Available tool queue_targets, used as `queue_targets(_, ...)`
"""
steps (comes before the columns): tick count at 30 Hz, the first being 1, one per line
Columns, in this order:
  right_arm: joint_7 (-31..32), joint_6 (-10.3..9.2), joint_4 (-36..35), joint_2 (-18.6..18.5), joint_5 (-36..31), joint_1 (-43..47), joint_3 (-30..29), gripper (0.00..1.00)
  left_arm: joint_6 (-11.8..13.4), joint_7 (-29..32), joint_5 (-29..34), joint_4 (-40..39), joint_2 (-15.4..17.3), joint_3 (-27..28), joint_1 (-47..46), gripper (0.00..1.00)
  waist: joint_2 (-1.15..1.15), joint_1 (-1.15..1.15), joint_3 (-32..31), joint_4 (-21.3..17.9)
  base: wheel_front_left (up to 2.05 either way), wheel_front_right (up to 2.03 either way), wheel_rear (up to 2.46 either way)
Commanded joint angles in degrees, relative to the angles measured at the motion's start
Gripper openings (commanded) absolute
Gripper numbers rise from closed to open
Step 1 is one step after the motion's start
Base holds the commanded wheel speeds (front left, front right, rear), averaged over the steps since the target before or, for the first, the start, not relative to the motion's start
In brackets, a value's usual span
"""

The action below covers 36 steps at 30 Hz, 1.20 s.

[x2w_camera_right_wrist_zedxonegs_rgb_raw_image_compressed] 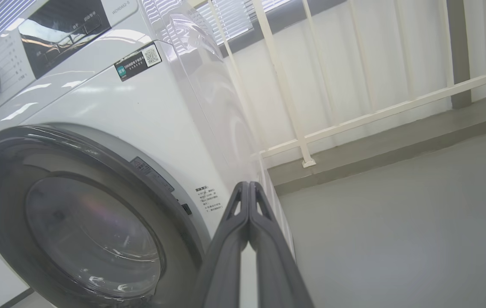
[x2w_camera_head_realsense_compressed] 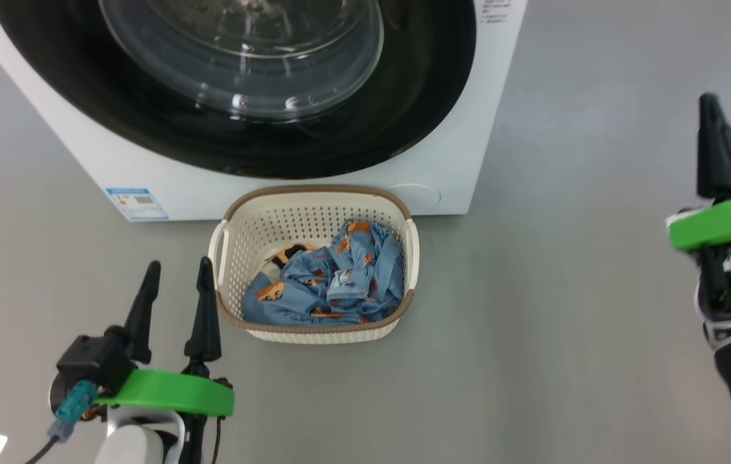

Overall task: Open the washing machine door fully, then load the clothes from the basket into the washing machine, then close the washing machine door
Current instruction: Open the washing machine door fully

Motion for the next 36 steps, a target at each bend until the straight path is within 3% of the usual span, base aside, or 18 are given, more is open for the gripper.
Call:
queue_targets(1, -0.3, 0.33, -0.8, -1.3, 2.5, -2.4, 1.2, 0.0, 0.2, -0.5, -0.6, -1.9, 0.6, 1.4, -2.3, 1.0, 0.0, 0.0, 1.4, 1.2, 0.0, 0.0, 0.0)
queue_targets(10, 4.4, 0.33, 1.5, -6.6, 19.4, -10.7, 5.0, 0.0, 0.6, -0.5, -0.6, -2.9, 0.6, 0.7, -4.0, 1.0, 0.0, 0.0, 5.0, 2.9, 0.0, 0.0, 0.0)
queue_targets(20, 17.5, 0.33, 2.3, -9.2, 41.1, -20.2, 5.5, 0.0, 0.6, -0.5, -0.6, -5.2, 0.6, -0.1, -6.1, 1.0, 0.0, 0.0, 10.6, 5.3, 0.0, 0.0, 0.0)
queue_targets(28, 27.5, 0.33, 2.3, -10.6, 50.0, -25.9, 4.8, 0.0, 0.9, -0.5, -1.7, -5.8, 0.6, -0.8, -7.6, 1.0, 0.0, 0.0, 14.3, 7.2, 0.0, 0.0, 0.0)
queue_targets(36, 37.7, 0.33, 5.9, -11.8, 53.0, -33.3, 6.4, 0.0, 1.7, -0.5, -3.6, -6.7, 0.6, -1.9, -8.7, 1.0, 0.0, 0.0, 18.5, 9.0, 0.0, 0.0, 0.0)
